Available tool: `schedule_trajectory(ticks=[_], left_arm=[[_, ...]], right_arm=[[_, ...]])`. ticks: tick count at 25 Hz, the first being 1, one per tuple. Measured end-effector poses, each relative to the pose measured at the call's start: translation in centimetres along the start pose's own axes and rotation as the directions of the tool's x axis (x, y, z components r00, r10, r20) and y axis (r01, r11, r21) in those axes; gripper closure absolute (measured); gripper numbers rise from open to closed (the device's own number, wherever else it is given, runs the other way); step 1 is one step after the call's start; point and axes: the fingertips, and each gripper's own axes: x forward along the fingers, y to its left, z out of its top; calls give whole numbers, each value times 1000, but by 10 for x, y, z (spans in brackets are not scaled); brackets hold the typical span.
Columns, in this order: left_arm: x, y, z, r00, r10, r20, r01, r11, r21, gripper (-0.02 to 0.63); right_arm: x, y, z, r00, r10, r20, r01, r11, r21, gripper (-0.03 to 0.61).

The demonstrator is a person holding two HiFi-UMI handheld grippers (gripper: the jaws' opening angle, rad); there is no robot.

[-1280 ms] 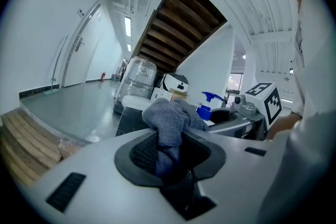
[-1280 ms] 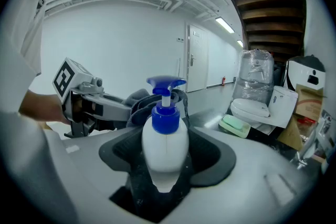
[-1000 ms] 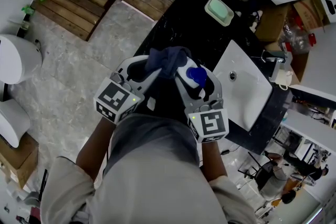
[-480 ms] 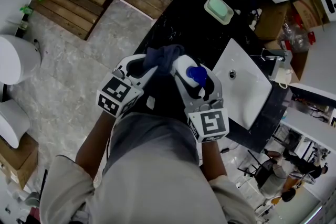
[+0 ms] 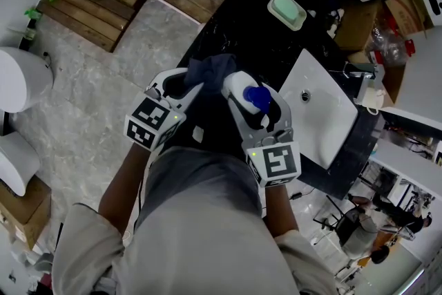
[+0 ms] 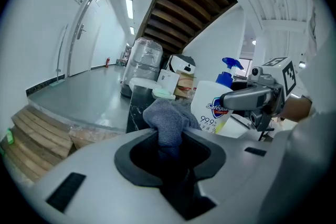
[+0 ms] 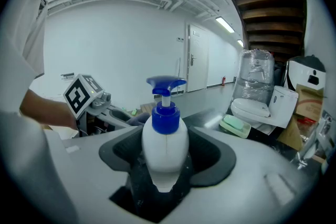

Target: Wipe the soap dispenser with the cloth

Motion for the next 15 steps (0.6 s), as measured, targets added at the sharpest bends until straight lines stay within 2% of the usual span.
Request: schedule_trajectory(ticks=[4, 10, 15], left_arm=[[2, 1, -1, 1000, 19, -17, -19, 999, 40, 512], [2, 8, 0, 998, 54, -16, -53, 998, 42, 512], [5, 5, -1, 996, 68, -52, -62, 991, 119, 512]], right_arm=[[1, 1, 2, 1000, 11, 4, -11, 1000, -8, 328], [2, 1, 2, 1000, 15, 4, -15, 1000, -7, 328], [1, 0, 2, 1000, 11, 4, -11, 1000, -3, 328]])
